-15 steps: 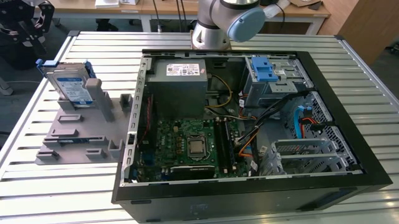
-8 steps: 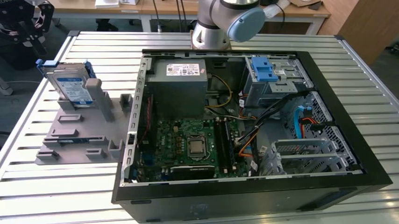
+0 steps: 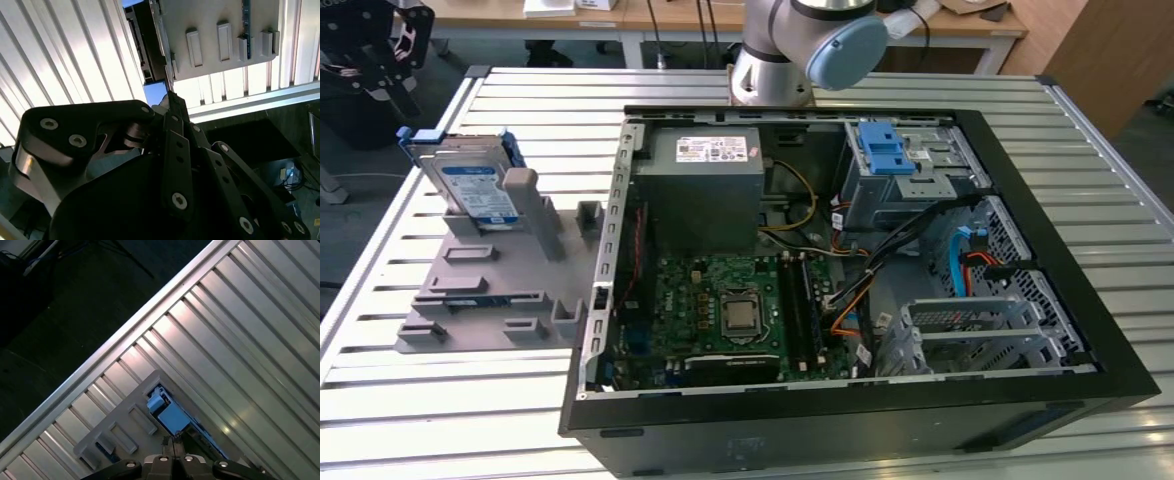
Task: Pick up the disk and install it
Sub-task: 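Pick up the disk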
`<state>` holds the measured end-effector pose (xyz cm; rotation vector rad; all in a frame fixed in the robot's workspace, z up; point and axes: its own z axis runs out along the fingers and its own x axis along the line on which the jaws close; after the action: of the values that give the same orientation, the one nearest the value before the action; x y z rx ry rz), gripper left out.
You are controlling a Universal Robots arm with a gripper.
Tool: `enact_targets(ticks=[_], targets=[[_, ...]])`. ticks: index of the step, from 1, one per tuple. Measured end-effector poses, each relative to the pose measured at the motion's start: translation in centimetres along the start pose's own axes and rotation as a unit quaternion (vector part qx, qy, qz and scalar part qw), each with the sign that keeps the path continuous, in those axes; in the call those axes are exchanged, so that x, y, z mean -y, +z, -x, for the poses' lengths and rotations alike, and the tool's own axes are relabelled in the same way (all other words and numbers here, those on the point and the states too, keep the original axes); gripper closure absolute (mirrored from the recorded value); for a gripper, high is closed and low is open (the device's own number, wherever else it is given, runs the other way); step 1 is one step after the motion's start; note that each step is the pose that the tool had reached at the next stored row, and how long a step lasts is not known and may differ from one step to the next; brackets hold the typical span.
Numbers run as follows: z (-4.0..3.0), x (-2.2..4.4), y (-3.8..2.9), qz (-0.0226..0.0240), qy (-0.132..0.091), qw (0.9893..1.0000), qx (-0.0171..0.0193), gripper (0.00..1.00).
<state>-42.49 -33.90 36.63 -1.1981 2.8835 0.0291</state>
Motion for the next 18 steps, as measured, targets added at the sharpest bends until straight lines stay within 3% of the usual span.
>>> enact_targets(ticks=[5, 11, 14, 18], targets=[[0.0, 0.0, 0.0, -0.0001, -0.002, 1.0, 0.0001, 0.89], [0.0, 0.0, 0.03, 0.0011, -0.048, 0.9989, -0.0004, 0.89], [0.0, 0.0, 0.09, 0.0017, -0.073, 0.9973, -0.0006, 0.89], [0.0, 0.0, 0.19, 0.0026, -0.11, 0.9939, -0.001, 0.89]])
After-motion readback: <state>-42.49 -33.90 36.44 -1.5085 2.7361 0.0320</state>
